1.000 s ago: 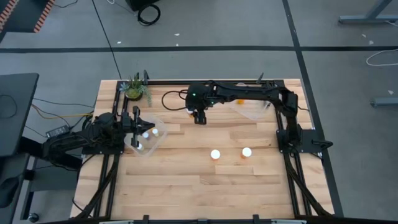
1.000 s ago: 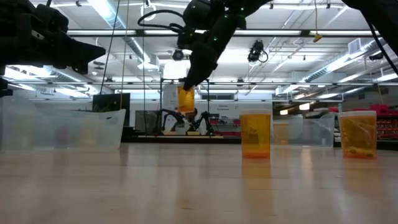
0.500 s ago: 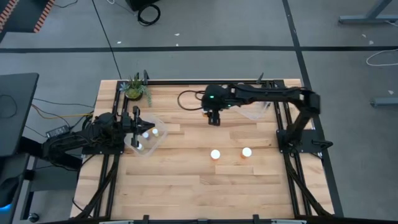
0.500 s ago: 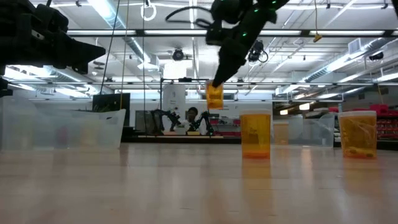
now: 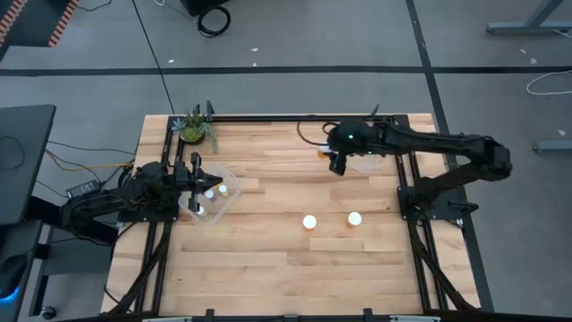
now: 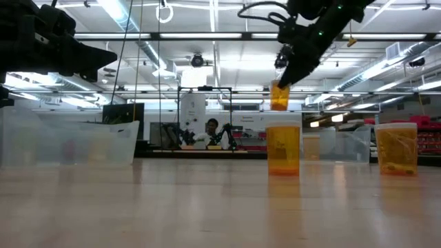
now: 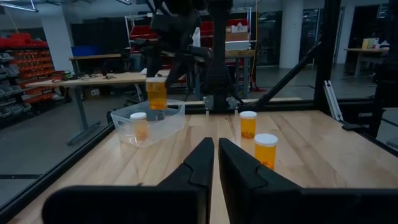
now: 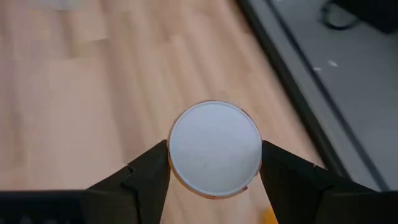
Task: Pick and place medicine bottles into bin by pill shape (circle, oval)
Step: Put the large orange pill bottle into the right transparent bin
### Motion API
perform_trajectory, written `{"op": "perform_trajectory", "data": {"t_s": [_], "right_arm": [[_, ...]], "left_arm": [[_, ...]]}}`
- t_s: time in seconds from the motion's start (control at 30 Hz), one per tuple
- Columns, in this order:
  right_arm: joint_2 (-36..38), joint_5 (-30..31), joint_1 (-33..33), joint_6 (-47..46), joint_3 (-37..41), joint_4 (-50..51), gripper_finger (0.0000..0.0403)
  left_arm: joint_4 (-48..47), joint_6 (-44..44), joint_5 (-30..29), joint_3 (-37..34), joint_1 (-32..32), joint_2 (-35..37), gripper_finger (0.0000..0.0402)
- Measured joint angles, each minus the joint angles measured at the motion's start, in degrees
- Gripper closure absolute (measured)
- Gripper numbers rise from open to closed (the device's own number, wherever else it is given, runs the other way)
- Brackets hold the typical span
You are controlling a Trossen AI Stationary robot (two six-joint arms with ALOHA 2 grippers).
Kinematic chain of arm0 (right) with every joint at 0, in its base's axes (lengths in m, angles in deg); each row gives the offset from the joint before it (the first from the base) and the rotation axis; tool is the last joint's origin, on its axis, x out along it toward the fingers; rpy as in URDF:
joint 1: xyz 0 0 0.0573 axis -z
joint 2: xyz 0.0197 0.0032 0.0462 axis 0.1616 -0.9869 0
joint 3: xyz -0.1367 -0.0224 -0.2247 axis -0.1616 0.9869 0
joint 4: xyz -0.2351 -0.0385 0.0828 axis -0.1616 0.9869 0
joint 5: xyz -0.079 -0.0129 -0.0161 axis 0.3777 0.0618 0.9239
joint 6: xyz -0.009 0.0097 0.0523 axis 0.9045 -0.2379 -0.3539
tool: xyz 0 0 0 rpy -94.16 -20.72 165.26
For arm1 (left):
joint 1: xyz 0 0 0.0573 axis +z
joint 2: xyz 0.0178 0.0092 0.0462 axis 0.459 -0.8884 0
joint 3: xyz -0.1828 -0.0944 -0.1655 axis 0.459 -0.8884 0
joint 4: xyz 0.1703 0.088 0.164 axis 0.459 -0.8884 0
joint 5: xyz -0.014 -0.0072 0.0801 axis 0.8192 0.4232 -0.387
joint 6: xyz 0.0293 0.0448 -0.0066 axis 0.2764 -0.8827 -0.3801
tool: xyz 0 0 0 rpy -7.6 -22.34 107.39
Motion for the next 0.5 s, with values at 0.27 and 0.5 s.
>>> {"op": "perform_trajectory", "data": {"t_s": [0.27, 0.5], "right_arm": [[3.51, 3.79, 6.82, -0.06, 3.90, -1.25, 0.0167], [3.15, 3.68, 11.31, 0.01, 4.01, -1.04, 0.0167]], "left_arm": [[0.00, 0.03, 0.00, -0.01, 0.02, 0.00, 0.0378], [0.02, 0.03, -0.01, -0.01, 0.00, 0.00, 0.0369]]}}
